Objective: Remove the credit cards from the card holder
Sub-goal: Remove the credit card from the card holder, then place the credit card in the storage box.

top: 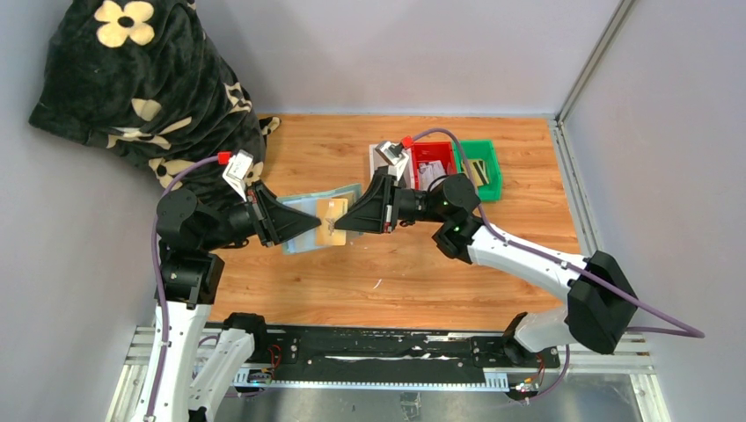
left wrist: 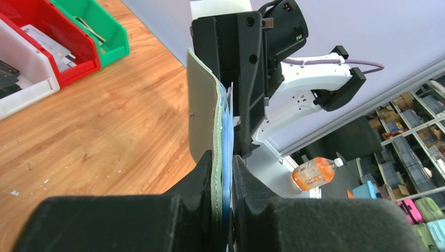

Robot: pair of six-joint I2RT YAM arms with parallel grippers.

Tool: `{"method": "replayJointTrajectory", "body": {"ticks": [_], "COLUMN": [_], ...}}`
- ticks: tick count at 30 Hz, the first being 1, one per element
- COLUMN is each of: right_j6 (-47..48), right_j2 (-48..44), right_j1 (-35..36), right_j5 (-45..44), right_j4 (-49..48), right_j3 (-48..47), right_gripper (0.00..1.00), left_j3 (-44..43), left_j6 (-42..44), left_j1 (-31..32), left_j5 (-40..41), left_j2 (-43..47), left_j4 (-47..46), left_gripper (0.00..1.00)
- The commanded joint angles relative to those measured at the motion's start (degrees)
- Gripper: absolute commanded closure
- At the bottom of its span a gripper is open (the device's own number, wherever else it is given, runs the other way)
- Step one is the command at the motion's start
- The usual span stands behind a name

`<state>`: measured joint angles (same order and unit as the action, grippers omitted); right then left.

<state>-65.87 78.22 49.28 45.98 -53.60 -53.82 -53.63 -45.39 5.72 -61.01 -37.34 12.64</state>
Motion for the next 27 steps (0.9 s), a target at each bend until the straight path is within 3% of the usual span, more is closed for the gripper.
{"method": "replayJointTrajectory", "body": {"ticks": [1,3,7,14,24,27], "right_j6": [1.2,2.5,3.7,5.8,17.4,24.3], "right_j2": [0.4,-0.6,-3.4,-9.5,-17.8,-17.3], "right_j1": [0.6,0.4,-2.0,-8.6,-22.6,-28.1], "right_j5": [0.2,0.1,1.4,4.1,10.4,10.0], "right_j4": [-1.1,0.6,4.4,10.0,31.6,43.5], "right_j3": [-1.9,-1.4,0.6,4.1,1.9,-1.5], "right_gripper": [0.84,0.93,0.99,1.00,1.00,1.00], "left_j3": [-1.1,-1.6,-2.2,-2.8,-4.4,-4.5], "left_j6": [0.8,1.1,2.1,2.2,5.4,5.4], "left_j1": [-0.1,-0.1,-0.2,-0.1,-0.1,-0.1], "left_j5": [-0.5,-0.8,-0.8,-0.7,-0.7,-1.2], "left_j2": [0.2,0.2,0.1,-0.4,-0.9,-0.9], "left_j4": [-0.2,0.1,1.2,0.9,3.5,3.4], "left_gripper": [1.00,1.00,1.00,1.00,1.00,1.00]}}
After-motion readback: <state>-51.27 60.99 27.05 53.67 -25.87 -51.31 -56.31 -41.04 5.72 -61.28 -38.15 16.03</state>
